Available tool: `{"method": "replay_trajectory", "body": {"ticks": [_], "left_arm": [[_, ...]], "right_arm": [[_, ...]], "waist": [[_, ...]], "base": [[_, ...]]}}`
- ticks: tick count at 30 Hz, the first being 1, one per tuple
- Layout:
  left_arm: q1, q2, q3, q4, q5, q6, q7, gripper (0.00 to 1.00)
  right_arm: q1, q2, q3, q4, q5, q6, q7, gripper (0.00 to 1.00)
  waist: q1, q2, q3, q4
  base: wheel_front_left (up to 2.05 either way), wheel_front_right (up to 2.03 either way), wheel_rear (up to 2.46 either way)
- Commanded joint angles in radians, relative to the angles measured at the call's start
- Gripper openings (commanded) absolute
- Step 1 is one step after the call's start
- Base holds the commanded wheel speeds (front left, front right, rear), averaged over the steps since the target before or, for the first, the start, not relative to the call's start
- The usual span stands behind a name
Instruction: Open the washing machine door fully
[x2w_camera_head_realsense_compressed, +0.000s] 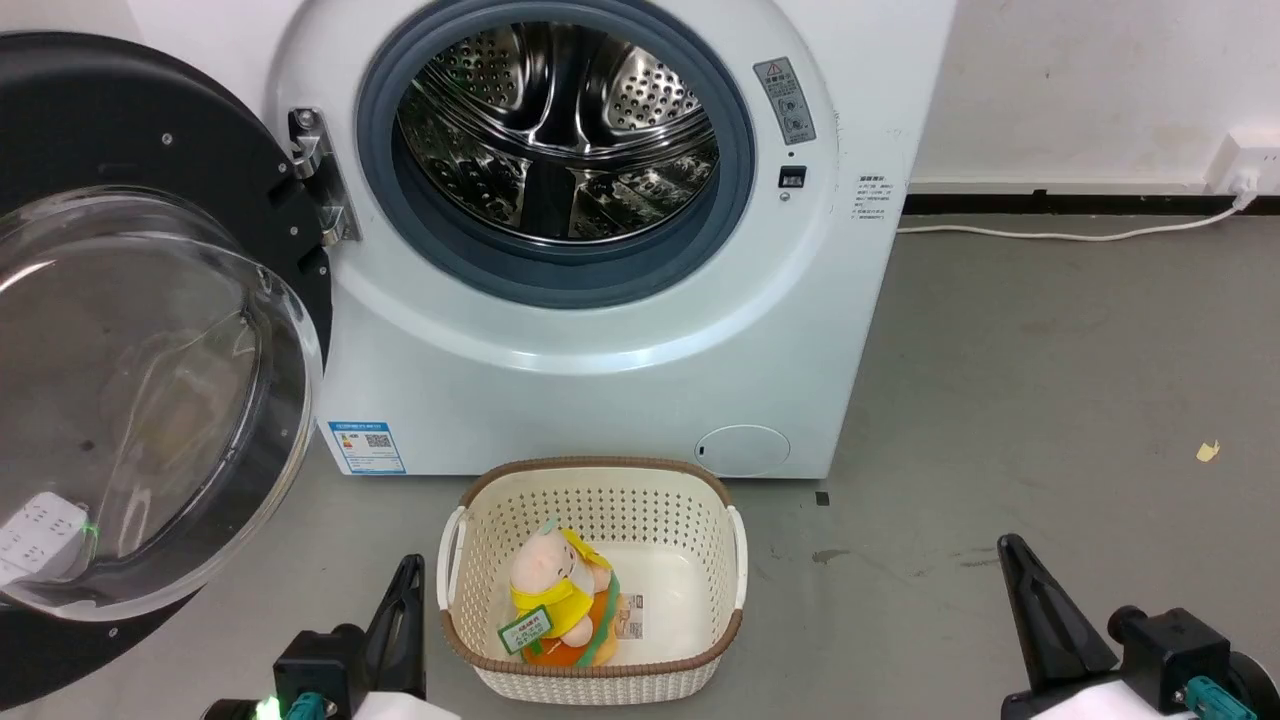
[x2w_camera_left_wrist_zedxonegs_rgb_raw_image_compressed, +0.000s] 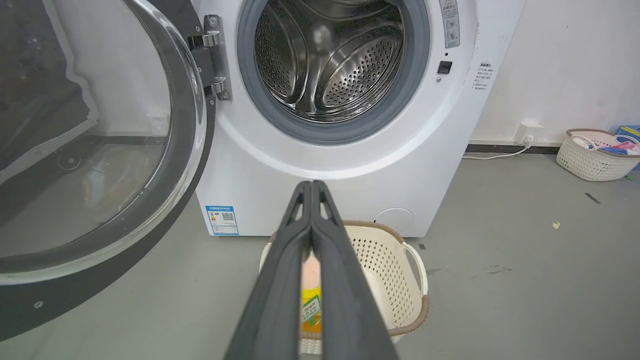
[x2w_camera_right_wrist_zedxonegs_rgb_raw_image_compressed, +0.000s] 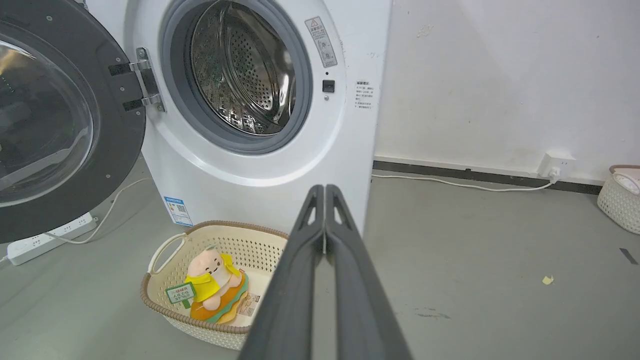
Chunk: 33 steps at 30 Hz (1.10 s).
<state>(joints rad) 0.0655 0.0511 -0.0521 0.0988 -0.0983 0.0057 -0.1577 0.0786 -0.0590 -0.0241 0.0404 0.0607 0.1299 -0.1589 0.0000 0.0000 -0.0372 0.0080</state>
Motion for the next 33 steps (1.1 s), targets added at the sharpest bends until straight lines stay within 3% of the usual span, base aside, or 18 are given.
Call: {"method": "replay_trajectory", "body": {"ticks": [1, 33], "left_arm": [[-0.014, 0.0, 0.004, -0.008, 0.01, -0.002, 0.008, 0.0], [-0.036, 0.0, 0.024, -0.046, 0.047, -0.004, 0.071, 0.0]], "right_arm": [[-0.014, 0.004, 0.002, -0.008, -0.009, 0.0, 0.008, 0.0], [-0.041, 0.006, 0.011, -0.022, -0.031, 0.001, 0.072, 0.0]], "waist": [[0.0, 0.0, 0.001, 0.0], [0.0, 0.0, 0.016, -0.003]], "base": [[0.0, 0.0, 0.0], [0.0, 0.0, 0.0]]}}
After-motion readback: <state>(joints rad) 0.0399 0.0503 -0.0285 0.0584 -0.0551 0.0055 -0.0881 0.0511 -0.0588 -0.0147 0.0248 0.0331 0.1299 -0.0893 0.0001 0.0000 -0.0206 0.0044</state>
